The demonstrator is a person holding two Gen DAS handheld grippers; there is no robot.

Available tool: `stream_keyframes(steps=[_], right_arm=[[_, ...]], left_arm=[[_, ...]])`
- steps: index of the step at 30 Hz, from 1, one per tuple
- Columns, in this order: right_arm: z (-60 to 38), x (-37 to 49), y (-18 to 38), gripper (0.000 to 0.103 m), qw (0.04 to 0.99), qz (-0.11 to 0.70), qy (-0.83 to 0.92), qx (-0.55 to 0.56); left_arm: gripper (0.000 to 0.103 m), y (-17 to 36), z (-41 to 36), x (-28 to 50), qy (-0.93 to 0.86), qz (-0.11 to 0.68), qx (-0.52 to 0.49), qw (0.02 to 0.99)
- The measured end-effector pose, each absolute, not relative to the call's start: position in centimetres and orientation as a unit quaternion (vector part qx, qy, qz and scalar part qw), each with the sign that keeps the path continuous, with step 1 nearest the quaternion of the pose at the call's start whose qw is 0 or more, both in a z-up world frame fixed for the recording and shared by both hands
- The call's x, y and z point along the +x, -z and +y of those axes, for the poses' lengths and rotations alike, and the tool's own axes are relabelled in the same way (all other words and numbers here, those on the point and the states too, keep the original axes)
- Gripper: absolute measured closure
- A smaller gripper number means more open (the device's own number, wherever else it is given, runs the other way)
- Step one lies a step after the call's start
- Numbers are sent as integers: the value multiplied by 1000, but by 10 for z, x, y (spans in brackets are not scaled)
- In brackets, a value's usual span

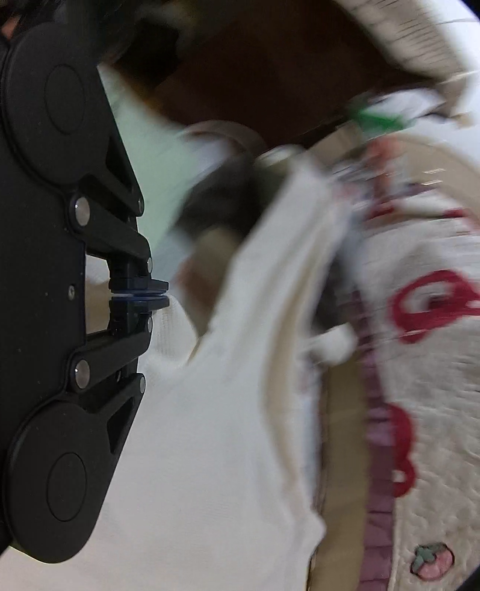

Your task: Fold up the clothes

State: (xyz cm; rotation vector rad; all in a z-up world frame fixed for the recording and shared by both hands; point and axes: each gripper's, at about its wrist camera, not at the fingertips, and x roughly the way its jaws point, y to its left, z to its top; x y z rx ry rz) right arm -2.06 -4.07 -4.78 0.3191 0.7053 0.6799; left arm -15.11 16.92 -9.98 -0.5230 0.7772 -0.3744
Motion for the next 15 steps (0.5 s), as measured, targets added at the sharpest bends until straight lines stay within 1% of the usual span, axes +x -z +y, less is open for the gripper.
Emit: stream_keyframes(steps=[2,4,5,6,7,8,11,13,15], right_arm=[[-44,-15,43,99,870,334,-328,154],[-45,-8,39,99,867,333,-335,161],[-43,-5,37,99,862,332,-342,171],[-39,-1,36,99,861,329,-348,171],[-34,1,35,99,864,324,-351,162],[-31,4,33,99,866,318,-354,152],[-25,19,26,99,870,306,-357,148],[-25,28,24,99,874,313,-345,139],[-29,33,24,95,877,342,-319,113]], left_arm=[[42,101,163,-149,176,380,-245,875],[41,102,160,-145,176,380,-245,874],[43,103,159,-144,181,380,-247,873],[45,102,158,-142,190,380,-248,871],[73,100,157,-141,201,378,-248,869],[99,96,157,-141,208,375,-247,869],[100,83,171,-144,188,348,-266,879],[100,85,185,-141,162,354,-292,874],[100,93,201,-136,132,369,-323,862]])
